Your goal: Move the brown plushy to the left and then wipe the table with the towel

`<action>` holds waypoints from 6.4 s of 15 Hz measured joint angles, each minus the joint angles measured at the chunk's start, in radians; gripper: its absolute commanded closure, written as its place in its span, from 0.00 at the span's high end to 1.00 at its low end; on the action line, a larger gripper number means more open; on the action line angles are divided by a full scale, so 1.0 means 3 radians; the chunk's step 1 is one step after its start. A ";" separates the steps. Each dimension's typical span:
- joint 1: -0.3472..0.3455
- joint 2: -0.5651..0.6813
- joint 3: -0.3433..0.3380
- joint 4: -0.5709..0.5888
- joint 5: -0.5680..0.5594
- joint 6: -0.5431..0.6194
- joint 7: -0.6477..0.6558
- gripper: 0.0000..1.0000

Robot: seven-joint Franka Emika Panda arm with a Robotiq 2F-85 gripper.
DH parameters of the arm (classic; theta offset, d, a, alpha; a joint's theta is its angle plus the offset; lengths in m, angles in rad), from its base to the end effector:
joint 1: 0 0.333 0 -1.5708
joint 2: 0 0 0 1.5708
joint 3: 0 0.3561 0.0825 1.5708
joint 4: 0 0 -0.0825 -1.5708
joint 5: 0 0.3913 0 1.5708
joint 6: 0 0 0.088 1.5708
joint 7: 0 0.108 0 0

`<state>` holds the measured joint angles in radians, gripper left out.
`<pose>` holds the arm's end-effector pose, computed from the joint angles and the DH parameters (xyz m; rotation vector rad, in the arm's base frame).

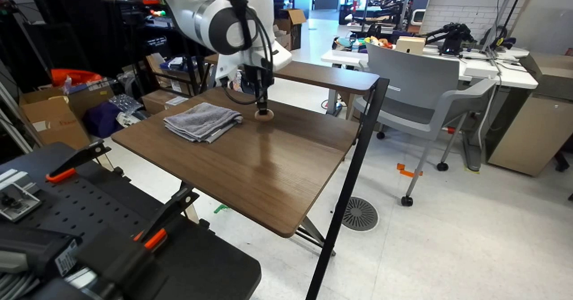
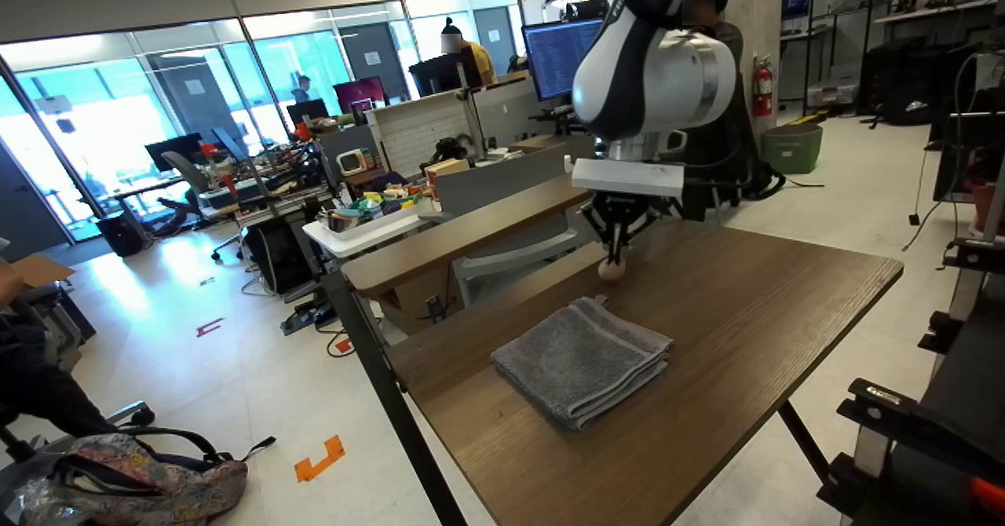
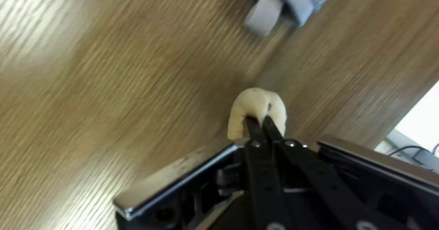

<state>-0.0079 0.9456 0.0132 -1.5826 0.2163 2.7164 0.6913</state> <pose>0.7357 -0.0054 0.1119 -2.6780 1.2629 -0.2011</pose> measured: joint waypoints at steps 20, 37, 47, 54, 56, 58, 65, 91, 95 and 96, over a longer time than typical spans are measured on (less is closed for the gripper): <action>0.0441 0.0077 -0.0452 0.0018 0.0070 0.0327 -0.0011 1.00; 0.0665 -0.0776 -0.0605 -0.0404 -0.0885 -0.1695 -0.0136 1.00; 0.0595 -0.0602 -0.0396 -0.0572 -0.0813 -0.1187 -0.0230 1.00; 0.0611 -0.0422 0.0157 -0.1119 -0.0447 0.0235 -0.0802 1.00; 0.0597 -0.0491 0.0332 -0.1234 -0.0348 0.0498 -0.0991 1.00; 0.0566 -0.0603 0.0507 -0.1351 -0.0278 0.0740 -0.1154 1.00; 0.0723 -0.0646 0.0420 -0.1228 -0.0237 0.0988 -0.1208 1.00; 0.0704 0.0597 -0.0360 0.0632 -0.0151 0.0296 -0.0311 1.00; 0.0976 0.0421 -0.0317 0.0491 -0.0156 0.0318 -0.0311 1.00; 0.1057 0.0326 -0.0319 0.0414 -0.0158 0.0377 -0.0311 1.00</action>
<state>0.3092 1.0433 -0.0824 -1.4583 0.1689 2.8295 0.5981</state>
